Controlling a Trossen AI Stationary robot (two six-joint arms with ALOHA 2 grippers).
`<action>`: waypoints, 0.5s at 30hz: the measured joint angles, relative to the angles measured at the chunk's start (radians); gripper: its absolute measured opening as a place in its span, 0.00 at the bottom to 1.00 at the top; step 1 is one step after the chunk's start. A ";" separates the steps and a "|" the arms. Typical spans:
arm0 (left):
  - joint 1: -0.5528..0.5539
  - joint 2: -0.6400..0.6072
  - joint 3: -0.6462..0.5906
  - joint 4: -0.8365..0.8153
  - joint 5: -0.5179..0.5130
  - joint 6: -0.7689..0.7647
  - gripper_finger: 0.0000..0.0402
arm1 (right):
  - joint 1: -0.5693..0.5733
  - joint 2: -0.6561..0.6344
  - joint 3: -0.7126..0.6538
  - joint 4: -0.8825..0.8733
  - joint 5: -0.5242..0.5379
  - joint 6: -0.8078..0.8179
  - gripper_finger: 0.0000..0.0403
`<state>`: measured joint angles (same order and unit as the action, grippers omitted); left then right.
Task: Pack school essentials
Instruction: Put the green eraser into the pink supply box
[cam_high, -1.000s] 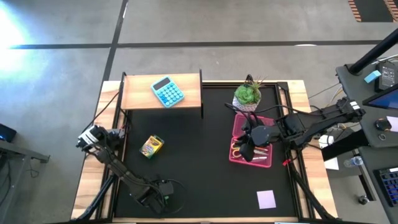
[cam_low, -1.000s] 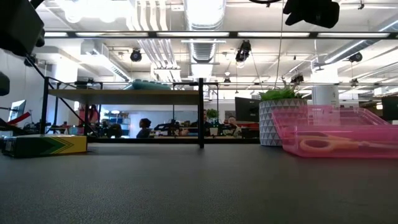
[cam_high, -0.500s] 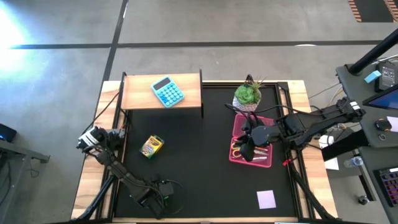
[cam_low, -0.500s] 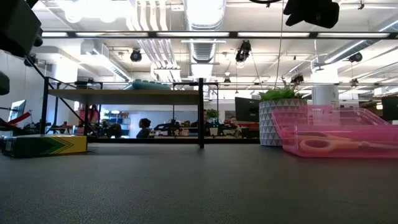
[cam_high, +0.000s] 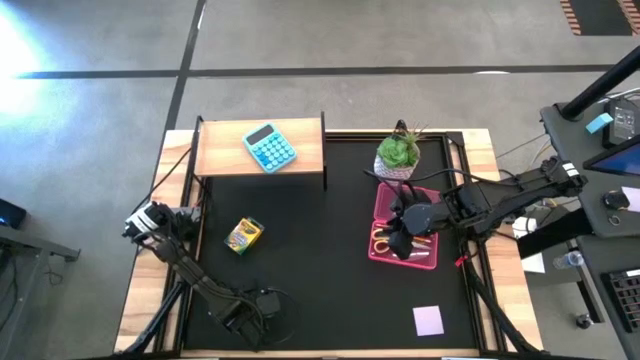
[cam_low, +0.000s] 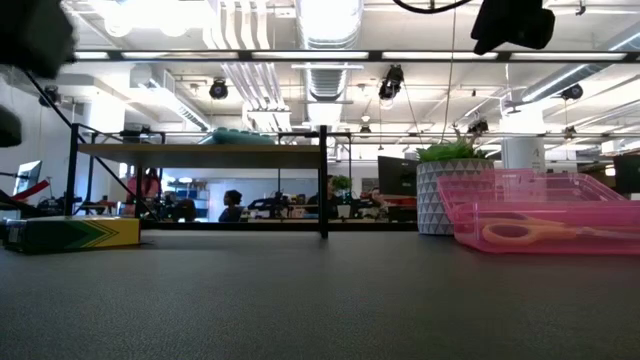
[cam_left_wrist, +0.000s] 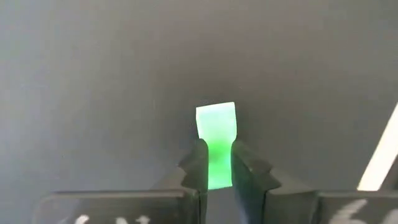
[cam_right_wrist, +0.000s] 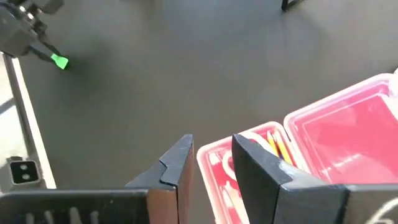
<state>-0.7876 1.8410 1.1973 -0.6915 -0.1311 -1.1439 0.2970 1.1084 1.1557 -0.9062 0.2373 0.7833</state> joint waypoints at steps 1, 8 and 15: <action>0.008 -0.014 0.000 0.004 -0.016 0.000 0.08 | 0.000 0.000 0.000 -0.003 0.000 -0.012 0.25; 0.070 -0.115 0.001 0.035 -0.120 0.006 0.07 | 0.000 0.000 0.000 -0.002 -0.003 -0.107 0.25; 0.182 -0.208 0.002 0.213 -0.276 0.138 0.07 | 0.000 -0.008 0.000 -0.007 -0.009 -0.210 0.25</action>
<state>-0.6059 1.6330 1.1992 -0.4788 -0.4073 -1.0062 0.2970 1.1002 1.1553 -0.9132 0.2283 0.5736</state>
